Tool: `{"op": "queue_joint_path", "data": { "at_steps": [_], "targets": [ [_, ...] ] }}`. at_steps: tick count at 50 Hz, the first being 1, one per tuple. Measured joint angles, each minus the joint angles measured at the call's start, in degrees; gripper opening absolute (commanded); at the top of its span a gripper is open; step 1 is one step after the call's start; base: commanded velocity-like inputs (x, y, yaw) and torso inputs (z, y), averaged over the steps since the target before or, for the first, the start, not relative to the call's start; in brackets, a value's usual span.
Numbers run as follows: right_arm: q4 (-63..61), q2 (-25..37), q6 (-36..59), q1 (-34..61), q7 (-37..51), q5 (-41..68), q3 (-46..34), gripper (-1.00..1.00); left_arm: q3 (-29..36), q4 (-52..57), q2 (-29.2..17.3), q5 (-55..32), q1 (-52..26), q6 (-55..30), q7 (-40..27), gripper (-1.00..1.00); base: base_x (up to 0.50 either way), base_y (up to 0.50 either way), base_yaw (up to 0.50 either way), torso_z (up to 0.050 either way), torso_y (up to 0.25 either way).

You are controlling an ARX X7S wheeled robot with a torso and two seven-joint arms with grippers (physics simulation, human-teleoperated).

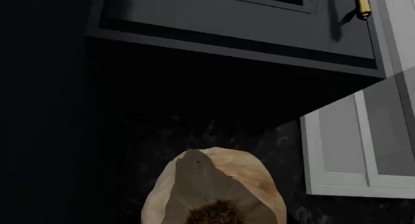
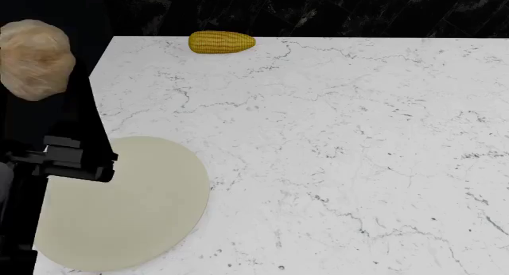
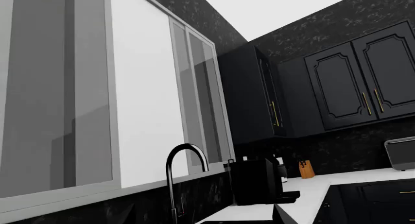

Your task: Pick the garlic from the counter and place it in the microwave.

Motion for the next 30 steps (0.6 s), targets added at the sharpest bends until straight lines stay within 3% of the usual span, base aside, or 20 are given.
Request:
{"op": "queue_joint_path", "data": {
  "at_steps": [13, 30],
  "targets": [
    [0.0, 0.4, -0.1, -0.1, 0.2, 0.3, 0.2, 1.0, -0.4, 5.6, 0.1, 1.7, -0.8, 4.5, -0.6, -1.0, 0.0, 0.0, 0.0, 0.0, 0.0],
    [-0.1, -0.4, -1.1, -0.3, -0.5, 0.1, 0.1, 1.0, -1.1, 15.1, -1.0, -0.9, -9.4, -4.9, -4.6, -1.0, 0.0, 0.0, 0.0, 0.0, 0.0]
  ]
}}
